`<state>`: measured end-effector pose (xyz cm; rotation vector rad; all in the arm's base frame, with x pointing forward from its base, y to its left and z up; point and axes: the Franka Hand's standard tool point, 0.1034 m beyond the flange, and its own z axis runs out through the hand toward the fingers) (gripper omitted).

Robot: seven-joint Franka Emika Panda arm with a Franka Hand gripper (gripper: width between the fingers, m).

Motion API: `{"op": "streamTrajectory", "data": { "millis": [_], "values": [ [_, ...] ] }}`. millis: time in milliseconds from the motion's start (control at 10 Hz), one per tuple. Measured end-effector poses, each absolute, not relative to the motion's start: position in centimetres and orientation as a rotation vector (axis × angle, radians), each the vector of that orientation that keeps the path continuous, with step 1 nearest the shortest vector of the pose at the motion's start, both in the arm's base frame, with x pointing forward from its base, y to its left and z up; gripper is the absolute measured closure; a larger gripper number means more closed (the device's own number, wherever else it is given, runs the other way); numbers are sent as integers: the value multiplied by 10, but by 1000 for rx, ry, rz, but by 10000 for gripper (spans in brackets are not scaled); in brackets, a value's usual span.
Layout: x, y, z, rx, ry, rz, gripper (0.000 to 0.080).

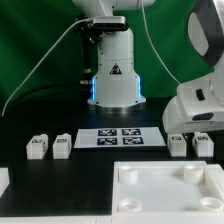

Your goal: Assemble one leg

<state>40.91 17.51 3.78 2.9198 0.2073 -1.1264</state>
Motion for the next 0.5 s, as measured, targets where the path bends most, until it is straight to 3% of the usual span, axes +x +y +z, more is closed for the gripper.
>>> {"op": "streamTrajectory", "data": {
  "millis": [500],
  "values": [
    [397, 177, 24, 2874, 105, -1194, 150]
  ]
}}
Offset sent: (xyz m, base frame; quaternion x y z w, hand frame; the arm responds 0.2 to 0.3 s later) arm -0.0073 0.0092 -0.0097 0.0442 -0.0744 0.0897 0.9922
